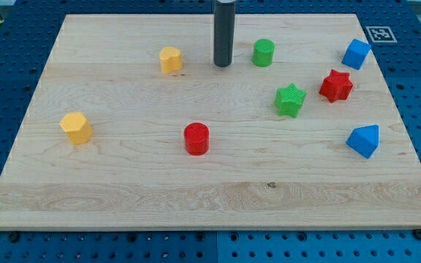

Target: Push yellow heart parallel to the green circle

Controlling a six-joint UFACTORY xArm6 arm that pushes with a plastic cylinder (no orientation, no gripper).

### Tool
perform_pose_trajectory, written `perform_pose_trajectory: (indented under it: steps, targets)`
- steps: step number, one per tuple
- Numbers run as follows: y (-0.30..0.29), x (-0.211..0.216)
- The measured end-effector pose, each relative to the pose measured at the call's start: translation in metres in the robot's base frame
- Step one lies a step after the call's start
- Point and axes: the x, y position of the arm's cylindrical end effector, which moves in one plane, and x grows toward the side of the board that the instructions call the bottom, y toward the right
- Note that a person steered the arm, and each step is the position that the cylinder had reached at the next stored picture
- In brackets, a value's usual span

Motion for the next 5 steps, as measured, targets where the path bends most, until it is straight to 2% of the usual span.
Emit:
perform_pose_trajectory:
  steps: [1, 2, 3, 4, 5]
  targets:
    - [-0.064, 0.047]
    - [-0.157, 0.084]
    - [-0.231, 0.012]
    - [-0.139, -0.039]
    - [0.034, -0.040]
